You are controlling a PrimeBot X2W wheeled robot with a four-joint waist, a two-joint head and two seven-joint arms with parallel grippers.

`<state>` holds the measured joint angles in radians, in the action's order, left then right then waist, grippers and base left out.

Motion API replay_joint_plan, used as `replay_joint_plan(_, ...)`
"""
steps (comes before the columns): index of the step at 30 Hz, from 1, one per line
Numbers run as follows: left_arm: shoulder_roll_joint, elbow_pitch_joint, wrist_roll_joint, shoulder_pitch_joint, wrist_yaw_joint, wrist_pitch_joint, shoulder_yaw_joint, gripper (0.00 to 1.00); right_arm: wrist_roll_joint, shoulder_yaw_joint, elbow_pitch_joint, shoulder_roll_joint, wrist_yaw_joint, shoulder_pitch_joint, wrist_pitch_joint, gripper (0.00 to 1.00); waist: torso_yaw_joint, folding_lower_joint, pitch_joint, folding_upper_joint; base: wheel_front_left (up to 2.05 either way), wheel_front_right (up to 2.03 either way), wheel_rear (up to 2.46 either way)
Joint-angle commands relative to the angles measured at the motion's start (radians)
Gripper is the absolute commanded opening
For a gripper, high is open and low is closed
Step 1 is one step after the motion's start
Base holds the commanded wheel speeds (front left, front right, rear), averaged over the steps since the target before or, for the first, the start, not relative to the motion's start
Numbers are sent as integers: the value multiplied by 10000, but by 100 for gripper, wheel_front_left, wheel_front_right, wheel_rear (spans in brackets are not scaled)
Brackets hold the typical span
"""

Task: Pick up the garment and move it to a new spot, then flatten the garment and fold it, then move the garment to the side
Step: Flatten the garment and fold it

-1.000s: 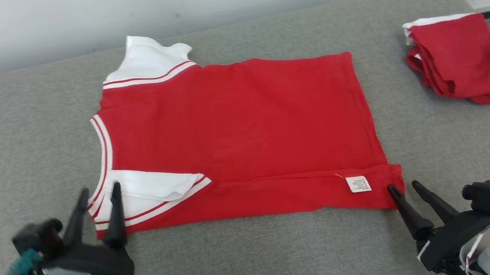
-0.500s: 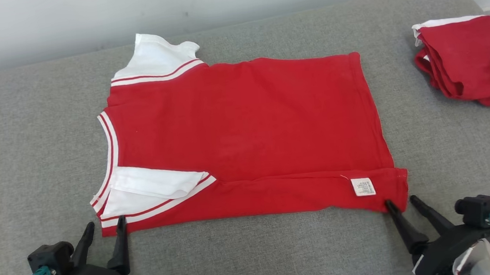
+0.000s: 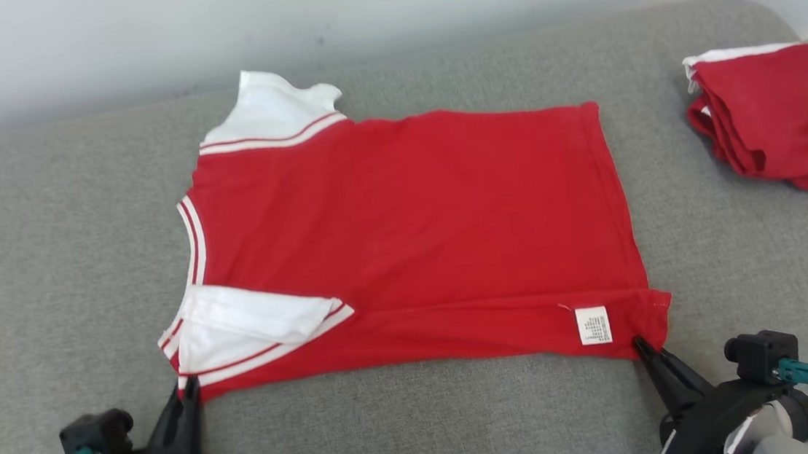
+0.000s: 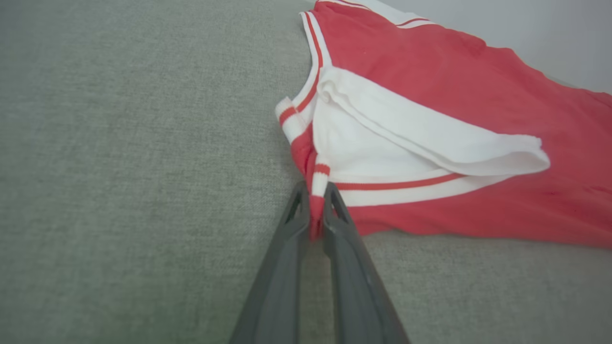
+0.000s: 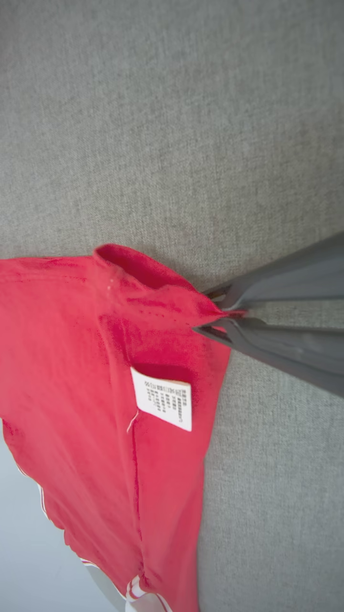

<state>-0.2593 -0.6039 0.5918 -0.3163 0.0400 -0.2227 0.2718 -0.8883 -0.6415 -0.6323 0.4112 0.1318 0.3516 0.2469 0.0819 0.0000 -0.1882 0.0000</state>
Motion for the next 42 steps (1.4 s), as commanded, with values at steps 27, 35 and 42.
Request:
replay_joint_plan(27, 806, 2860, 51, 3735, -930, -415, -391, 100, 441, 1880, 1824, 717, -27, -3027, -544, 100, -965, 0, 1635, 0, 0, 0, 0)
replay_joint_plan(35, 730, 4128, -841, 3283, -1054, -426, -1481, 100, 1610, 3620, 2750, 35, -27, -3066, -11, 100, -784, 0, 1651, 0, 0, 0, 0)
replay_joint_plan(42, 625, 5098, -2132, 2758, -784, -429, -2068, 100, 3890, 4715, 4046, -921, -27, -3044, 152, 100, -593, 0, 1694, 0, 0, 0, 0)
